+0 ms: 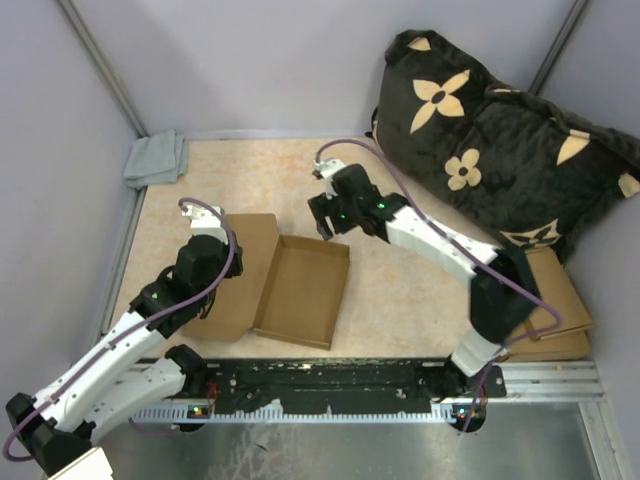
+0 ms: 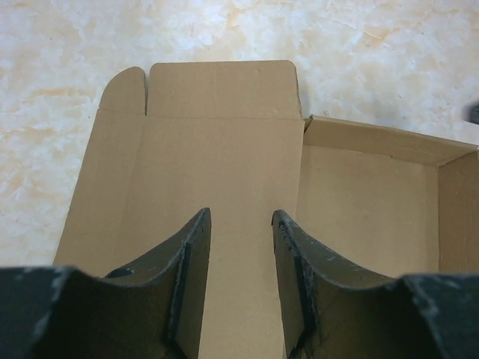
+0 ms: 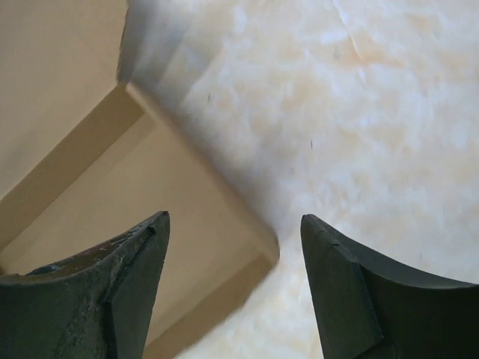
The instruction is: Fold the paper box
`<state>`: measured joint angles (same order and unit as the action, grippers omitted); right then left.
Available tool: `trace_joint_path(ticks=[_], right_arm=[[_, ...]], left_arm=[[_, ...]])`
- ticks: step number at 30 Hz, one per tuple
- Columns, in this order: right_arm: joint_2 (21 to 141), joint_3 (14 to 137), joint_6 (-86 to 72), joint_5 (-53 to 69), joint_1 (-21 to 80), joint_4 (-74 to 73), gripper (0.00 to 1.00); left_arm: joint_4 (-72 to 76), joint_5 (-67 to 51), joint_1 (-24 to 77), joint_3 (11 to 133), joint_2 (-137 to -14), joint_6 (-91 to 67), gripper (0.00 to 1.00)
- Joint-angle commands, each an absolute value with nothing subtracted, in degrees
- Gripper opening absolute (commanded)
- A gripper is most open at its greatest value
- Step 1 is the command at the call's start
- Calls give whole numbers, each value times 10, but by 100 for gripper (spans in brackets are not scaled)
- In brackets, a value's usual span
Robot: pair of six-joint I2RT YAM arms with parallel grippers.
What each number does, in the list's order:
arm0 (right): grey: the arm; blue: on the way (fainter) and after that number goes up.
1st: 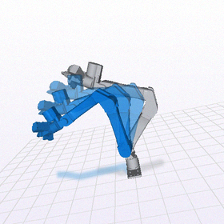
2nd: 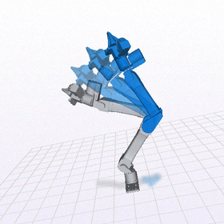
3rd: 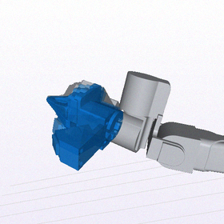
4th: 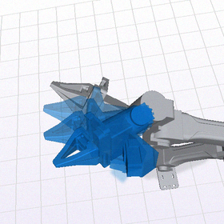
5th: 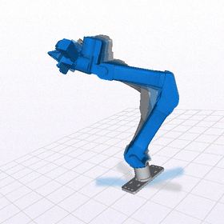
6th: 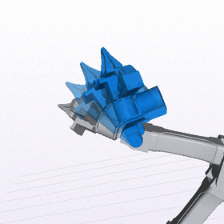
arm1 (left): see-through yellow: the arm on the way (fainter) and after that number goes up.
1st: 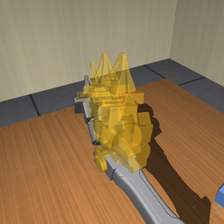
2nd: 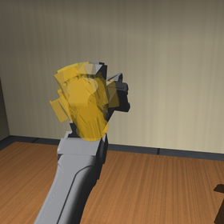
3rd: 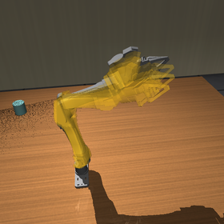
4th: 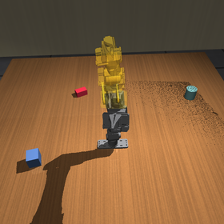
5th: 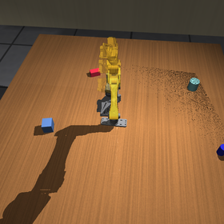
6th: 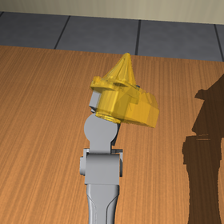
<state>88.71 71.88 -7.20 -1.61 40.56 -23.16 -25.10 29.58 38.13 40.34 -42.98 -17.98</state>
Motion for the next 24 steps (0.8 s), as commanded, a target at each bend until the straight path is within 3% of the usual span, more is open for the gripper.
trace_joint_path(ticks=[1,5,16,20,24], right_arm=[[1032,844,46,59,397,-257,69],[1094,886,56,102,396,-266,68],[1109,853,21,130,402,-234,65],[1136,854,-9,105,403,-240,51],[1141,829,-81,21,395,-228,24]], left_arm=[[-243,304,379,397,-418,-184,45],[-237,300,379,397,-418,-185,46],[-232,291,378,400,-435,-181,46],[-229,290,378,400,-439,-183,46],[-213,283,378,397,-450,-211,46]])
